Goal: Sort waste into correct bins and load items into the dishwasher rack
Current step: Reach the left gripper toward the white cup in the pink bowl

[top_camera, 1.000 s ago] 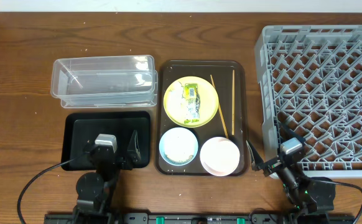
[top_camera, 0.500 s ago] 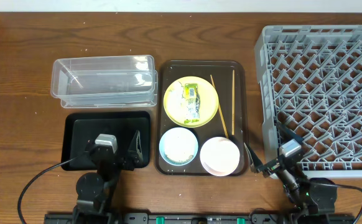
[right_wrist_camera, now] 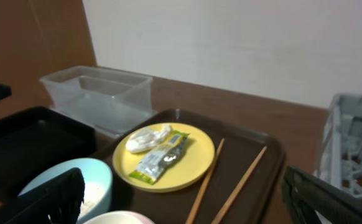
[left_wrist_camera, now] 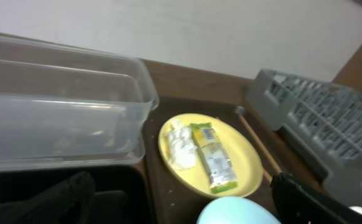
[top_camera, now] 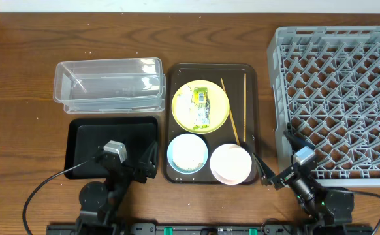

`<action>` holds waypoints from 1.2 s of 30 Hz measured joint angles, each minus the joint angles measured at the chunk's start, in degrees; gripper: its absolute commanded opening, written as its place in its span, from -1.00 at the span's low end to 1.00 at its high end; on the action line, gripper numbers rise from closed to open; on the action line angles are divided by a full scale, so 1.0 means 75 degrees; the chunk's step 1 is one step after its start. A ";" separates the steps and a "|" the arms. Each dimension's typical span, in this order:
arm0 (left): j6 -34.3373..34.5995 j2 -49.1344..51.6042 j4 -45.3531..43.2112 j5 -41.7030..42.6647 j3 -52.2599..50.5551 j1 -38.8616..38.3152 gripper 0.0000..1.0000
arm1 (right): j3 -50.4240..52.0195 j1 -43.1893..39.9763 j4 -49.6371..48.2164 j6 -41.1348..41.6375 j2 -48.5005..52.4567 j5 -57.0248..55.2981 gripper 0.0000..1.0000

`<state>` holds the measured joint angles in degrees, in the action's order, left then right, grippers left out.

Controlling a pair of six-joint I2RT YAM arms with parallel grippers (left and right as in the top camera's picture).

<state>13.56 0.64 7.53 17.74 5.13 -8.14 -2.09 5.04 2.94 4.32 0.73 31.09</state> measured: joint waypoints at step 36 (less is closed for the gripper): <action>0.0752 0.7688 0.6336 0.0778 0.7122 -0.2731 0.53 | -0.7618 0.0000 0.6263 0.1518 0.6945 -0.0912 0.99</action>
<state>19.20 58.30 55.05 23.57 58.54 -28.62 -59.22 5.04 49.91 15.70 52.82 24.25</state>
